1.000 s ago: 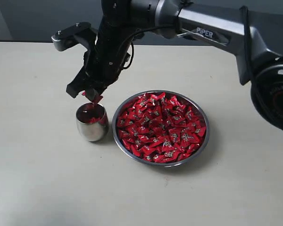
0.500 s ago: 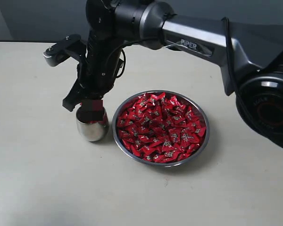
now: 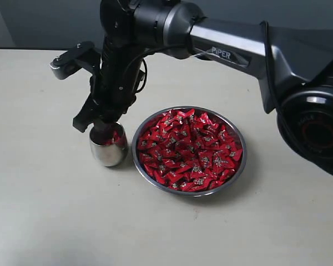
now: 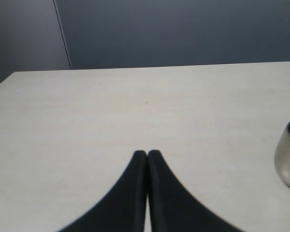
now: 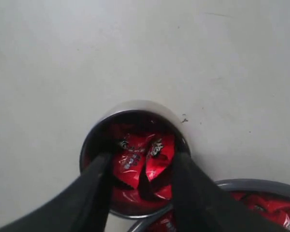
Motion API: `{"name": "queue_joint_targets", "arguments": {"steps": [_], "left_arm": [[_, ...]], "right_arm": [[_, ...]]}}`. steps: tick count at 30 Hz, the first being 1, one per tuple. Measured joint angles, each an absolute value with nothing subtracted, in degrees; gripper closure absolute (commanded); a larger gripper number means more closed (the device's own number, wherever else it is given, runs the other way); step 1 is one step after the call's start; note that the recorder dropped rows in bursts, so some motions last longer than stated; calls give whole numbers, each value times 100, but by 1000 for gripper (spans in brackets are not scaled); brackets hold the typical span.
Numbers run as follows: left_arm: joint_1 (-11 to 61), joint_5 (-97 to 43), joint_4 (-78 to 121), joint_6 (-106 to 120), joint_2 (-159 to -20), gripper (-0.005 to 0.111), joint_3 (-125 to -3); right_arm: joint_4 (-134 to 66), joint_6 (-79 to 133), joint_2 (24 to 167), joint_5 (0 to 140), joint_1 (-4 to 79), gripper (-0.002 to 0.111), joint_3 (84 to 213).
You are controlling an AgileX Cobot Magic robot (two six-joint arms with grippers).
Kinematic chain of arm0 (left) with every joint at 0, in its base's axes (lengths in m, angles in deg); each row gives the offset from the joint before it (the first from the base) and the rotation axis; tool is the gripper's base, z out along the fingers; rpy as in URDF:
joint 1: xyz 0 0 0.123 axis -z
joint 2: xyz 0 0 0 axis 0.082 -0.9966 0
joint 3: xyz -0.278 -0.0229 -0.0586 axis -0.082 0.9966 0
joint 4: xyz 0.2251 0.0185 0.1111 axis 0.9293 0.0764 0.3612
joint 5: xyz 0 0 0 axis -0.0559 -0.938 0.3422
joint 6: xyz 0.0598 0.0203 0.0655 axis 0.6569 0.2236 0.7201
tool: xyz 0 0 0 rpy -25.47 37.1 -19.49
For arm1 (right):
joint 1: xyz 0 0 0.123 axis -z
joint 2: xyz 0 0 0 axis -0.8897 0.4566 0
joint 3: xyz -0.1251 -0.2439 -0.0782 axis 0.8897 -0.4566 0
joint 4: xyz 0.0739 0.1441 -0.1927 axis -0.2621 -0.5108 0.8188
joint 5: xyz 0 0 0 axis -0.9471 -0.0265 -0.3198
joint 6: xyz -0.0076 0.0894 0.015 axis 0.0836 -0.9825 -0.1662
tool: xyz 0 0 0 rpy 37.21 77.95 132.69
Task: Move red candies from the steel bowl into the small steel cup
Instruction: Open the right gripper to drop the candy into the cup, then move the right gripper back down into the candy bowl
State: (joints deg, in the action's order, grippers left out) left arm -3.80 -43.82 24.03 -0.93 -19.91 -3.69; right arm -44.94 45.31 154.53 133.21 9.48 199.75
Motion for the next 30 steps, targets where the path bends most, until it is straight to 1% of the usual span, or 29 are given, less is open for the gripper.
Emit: {"name": "queue_joint_targets", "arguments": {"steps": [2, 3, 10, 15, 19, 25, 30], "left_arm": [[-380, -4382, 2403, -93, -1991, 106, -369], [-380, -4382, 2403, -93, -1991, 106, -369], [-380, -4382, 2403, -93, -1991, 106, -369], [-380, -4382, 2403, -93, -1991, 106, -369], [-380, -4382, 2403, -93, -1991, 106, -369], [-380, -4382, 2403, -93, -1991, 106, -369], [-380, -4382, 2403, -93, -1991, 106, -369]], "right_arm": [[-4405, 4390, 15453, 13331, 948, 103, 19975], [-4330, 4322, 15453, 13331, 948, 108, 19975], [-3887, 3444, 15439, 12936, 1024, 108, 19962], [-3756, 3016, 15013, 12242, 1274, 108, 19412], [-3735, 2855, 14305, 11425, 1512, 108, 18416], [-3735, 2521, 13278, 10011, 2003, 108, 16307], [-3666, 2540, 12724, 9575, 2322, 108, 14867]]}}
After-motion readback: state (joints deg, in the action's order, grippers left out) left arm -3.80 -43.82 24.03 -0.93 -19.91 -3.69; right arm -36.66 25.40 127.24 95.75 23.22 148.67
